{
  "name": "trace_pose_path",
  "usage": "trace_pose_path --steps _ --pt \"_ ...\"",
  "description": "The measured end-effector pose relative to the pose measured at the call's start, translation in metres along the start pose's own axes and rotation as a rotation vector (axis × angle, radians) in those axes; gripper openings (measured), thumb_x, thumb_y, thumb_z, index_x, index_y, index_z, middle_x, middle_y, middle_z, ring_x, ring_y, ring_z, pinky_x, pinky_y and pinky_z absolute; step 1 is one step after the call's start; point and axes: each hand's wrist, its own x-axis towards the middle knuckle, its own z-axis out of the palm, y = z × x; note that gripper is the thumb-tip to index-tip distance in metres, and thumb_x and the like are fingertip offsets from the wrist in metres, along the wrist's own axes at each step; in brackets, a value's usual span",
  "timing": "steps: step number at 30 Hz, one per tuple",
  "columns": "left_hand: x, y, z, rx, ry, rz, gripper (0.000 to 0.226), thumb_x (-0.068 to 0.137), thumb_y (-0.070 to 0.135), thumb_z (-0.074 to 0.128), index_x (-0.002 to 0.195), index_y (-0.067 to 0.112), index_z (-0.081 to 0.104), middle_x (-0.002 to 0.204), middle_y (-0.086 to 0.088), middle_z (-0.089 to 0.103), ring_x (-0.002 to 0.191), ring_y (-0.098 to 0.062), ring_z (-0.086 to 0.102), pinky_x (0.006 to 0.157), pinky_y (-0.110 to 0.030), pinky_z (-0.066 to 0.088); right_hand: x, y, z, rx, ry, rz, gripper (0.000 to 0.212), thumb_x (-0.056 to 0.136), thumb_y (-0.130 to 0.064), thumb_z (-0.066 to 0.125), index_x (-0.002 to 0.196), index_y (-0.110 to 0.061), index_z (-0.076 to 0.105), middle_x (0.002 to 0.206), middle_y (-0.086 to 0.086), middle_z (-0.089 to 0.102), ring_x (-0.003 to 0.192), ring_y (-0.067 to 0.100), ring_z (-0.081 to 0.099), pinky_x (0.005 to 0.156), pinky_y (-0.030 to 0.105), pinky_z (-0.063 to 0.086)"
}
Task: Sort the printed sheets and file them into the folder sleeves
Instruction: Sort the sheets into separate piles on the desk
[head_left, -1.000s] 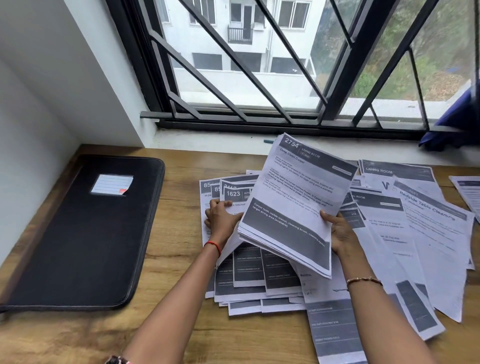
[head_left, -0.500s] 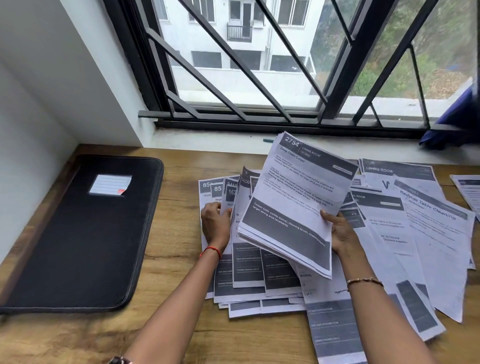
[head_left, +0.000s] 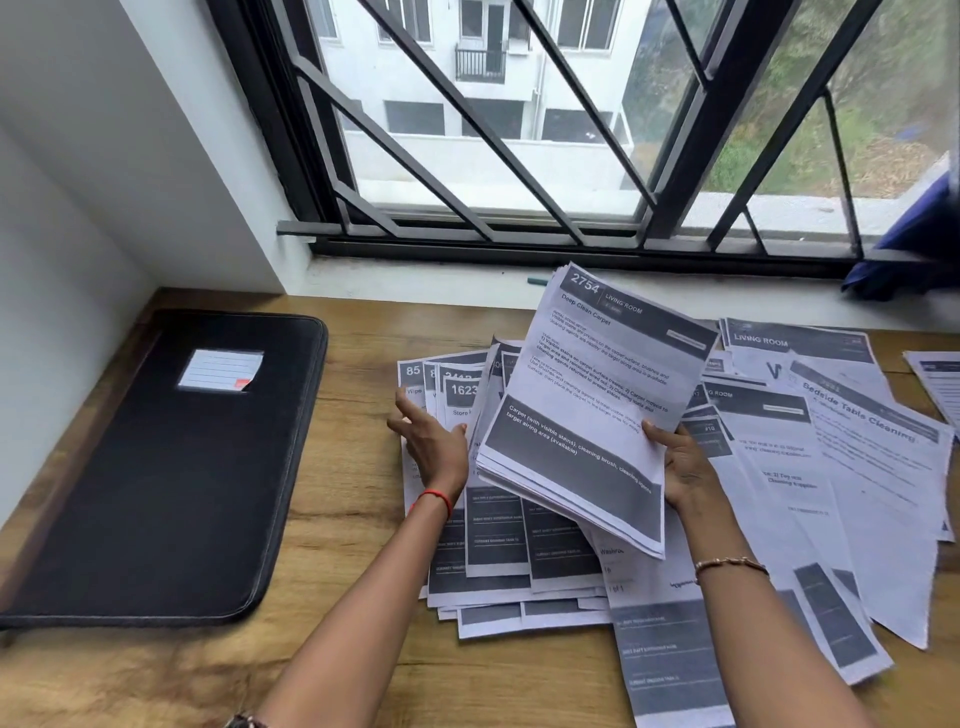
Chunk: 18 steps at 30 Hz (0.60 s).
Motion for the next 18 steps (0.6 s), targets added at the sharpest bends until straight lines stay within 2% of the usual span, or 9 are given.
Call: trace_pose_path --steps 2,4,7,9,11,13,15,16,18 --pt "0.004 -0.003 0.0 0.068 -0.028 -0.028 0.052 0.073 0.001 0.075 0.118 -0.009 0.05 0.123 -0.025 0.045 0.105 -0.037 0.052 0.091 -0.039 0.043 0.001 0.0 -0.001 -0.006 0.002 -0.002 0.031 0.087 0.008 0.045 0.099 -0.015 0.061 0.081 0.001 0.074 0.073 0.021 0.071 0.064 0.041 0.059" --pt "0.004 -0.005 0.0 0.134 -0.056 0.035 0.033 0.075 0.005 0.073 0.103 -0.01 0.061 0.11 -0.023 0.057 0.102 -0.037 0.054 0.083 -0.038 0.045 0.003 0.001 -0.002 -0.014 0.001 0.003 0.031 0.087 0.008 0.045 0.101 -0.015 0.061 0.083 0.002 0.074 0.076 0.022 0.071 0.068 0.044 0.058" --pt "-0.003 -0.006 -0.001 0.196 -0.076 0.168 0.023 0.082 0.002 0.065 0.102 -0.007 0.06 0.11 -0.02 0.058 0.103 -0.035 0.053 0.076 -0.035 0.042 0.003 0.001 -0.001 -0.013 0.003 0.001 0.031 0.087 0.009 0.046 0.101 -0.015 0.061 0.082 0.002 0.074 0.073 0.021 0.071 0.068 0.045 0.058" --pt "-0.006 -0.008 0.0 0.237 -0.073 0.264 0.022 0.085 0.002 0.062 0.106 -0.004 0.061 0.115 -0.018 0.057 0.107 -0.033 0.05 0.08 -0.036 0.042 0.003 0.001 -0.001 -0.01 0.003 0.002 0.031 0.086 0.009 0.046 0.101 -0.015 0.061 0.082 0.002 0.074 0.073 0.021 0.071 0.066 0.044 0.059" --pt "-0.004 -0.013 0.002 0.305 -0.013 0.285 0.025 0.084 0.007 0.064 0.107 -0.002 0.064 0.132 -0.019 0.049 0.119 -0.035 0.039 0.095 -0.041 0.039 0.003 0.001 -0.001 -0.005 0.008 0.003 0.031 0.086 0.009 0.046 0.099 -0.015 0.061 0.081 0.002 0.074 0.072 0.021 0.071 0.065 0.043 0.059" --pt "-0.003 -0.016 0.003 0.344 0.027 0.213 0.027 0.084 0.015 0.065 0.108 0.001 0.066 0.15 -0.022 0.025 0.136 -0.042 0.019 0.11 -0.05 0.023 0.003 0.001 -0.001 -0.003 0.007 0.003 0.031 0.086 0.009 0.046 0.099 -0.015 0.061 0.081 0.002 0.074 0.072 0.021 0.071 0.065 0.043 0.059" --pt "-0.002 -0.016 0.002 0.327 0.006 0.123 0.033 0.086 0.02 0.065 0.114 0.003 0.064 0.155 -0.023 0.004 0.142 -0.041 0.001 0.115 -0.052 0.007 0.002 0.001 -0.001 -0.009 0.002 0.007 0.032 0.086 0.009 0.046 0.099 -0.015 0.061 0.08 0.002 0.074 0.071 0.021 0.071 0.065 0.044 0.058" --pt "-0.002 -0.015 0.002 0.323 -0.005 0.093 0.037 0.086 0.023 0.065 0.118 0.004 0.063 0.155 -0.023 0.0 0.143 -0.04 -0.002 0.116 -0.05 0.005 0.002 0.001 -0.001 -0.011 0.002 0.009 0.031 0.087 0.009 0.046 0.099 -0.015 0.061 0.08 0.002 0.074 0.07 0.021 0.071 0.065 0.045 0.058" --pt "0.0 -0.014 0.002 0.323 -0.017 0.044 0.04 0.085 0.025 0.066 0.121 0.006 0.062 0.155 -0.022 0.007 0.142 -0.039 0.003 0.114 -0.048 0.008 0.002 0.0 -0.001 -0.013 0.0 0.009 0.032 0.087 0.009 0.046 0.1 -0.016 0.061 0.08 0.002 0.074 0.071 0.021 0.071 0.064 0.044 0.058"
